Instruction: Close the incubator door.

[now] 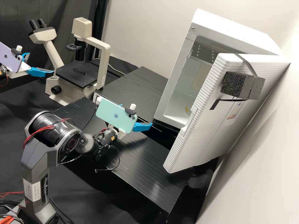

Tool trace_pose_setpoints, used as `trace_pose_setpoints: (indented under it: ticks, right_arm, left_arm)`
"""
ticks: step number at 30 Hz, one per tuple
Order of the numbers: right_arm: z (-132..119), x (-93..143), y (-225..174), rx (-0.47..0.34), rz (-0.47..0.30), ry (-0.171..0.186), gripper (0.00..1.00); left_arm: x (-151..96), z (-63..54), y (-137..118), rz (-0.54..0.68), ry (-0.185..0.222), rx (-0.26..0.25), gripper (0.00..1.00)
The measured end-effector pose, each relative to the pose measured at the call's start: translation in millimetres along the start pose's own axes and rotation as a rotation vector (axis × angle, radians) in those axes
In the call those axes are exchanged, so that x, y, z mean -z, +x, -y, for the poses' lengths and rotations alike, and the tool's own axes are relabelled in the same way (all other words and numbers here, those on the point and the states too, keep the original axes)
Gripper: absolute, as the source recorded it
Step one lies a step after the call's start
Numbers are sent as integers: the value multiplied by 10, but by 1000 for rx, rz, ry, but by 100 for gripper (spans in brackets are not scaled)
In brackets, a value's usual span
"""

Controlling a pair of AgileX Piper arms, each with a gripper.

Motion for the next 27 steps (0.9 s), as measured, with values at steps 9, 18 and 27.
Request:
trace_pose_setpoints:
  ticks: [9,18,27]
  right_arm:
    - [4,-4,-4,2,2,0,100]
    - [-207,92,-509,-124,-66,0,100]
    - [-538,215,-1245,-354,-204,-24,100]
  left_arm:
    - [0,0,0,0,0,0,100]
    - [0,0,0,0,0,0,100]
    - [0,0,0,0,0,0,100]
